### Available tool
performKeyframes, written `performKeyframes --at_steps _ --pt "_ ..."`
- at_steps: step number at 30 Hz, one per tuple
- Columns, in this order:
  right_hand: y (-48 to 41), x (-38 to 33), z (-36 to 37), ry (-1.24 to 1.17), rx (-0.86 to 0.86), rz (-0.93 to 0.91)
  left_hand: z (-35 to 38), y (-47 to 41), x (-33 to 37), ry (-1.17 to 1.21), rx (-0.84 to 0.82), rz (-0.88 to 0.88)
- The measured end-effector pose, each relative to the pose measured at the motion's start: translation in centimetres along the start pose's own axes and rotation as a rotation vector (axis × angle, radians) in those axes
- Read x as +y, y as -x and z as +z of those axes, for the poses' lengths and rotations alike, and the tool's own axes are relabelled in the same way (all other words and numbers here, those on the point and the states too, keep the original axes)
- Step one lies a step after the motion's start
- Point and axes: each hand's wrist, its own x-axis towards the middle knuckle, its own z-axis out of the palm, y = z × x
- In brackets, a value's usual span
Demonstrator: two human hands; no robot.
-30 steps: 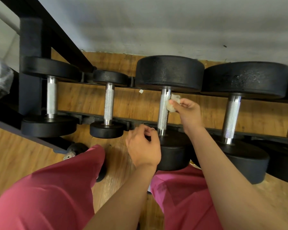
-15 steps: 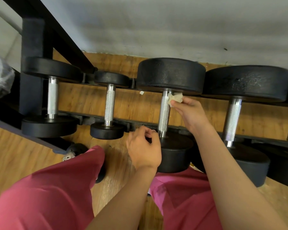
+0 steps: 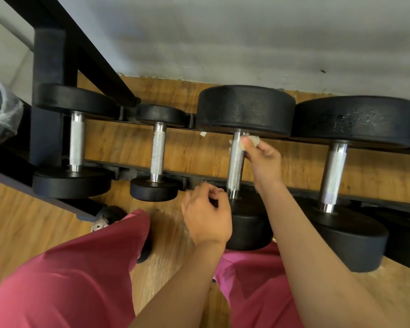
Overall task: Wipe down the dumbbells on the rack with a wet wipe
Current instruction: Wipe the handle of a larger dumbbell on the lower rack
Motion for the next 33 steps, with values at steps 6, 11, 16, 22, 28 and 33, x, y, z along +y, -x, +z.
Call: performKeyframes --at_steps 6,11,16,22,28,33 --pt "-0.6 0.0 -0.4 -0.09 -0.045 0.088 -0.1 0.0 0.2 -0.019 -0.021 -0.014" --pt "-0.8 -0.6 -0.4 -0.098 -0.168 0.18 -0.3 -0.1 0.3 -0.004 0.01 0.014" --pt "-0.2 -0.6 -0.3 0.071 -0.131 0.113 -0.2 -0.1 0.4 0.003 0.041 0.023" --pt "0.1 -0.7 -0.9 -0.071 -0.168 0.142 0.0 -0.2 -0.1 -0.022 0.012 0.009" --pt "0.0 -0.6 0.2 -0.056 -0.146 0.111 0.0 -0.1 0.0 -0.028 -0.012 -0.007" --pt "-0.5 -0.3 0.8 -0.037 -0.134 0.141 -0.1 -0.2 0.1 -0.016 0.013 0.014"
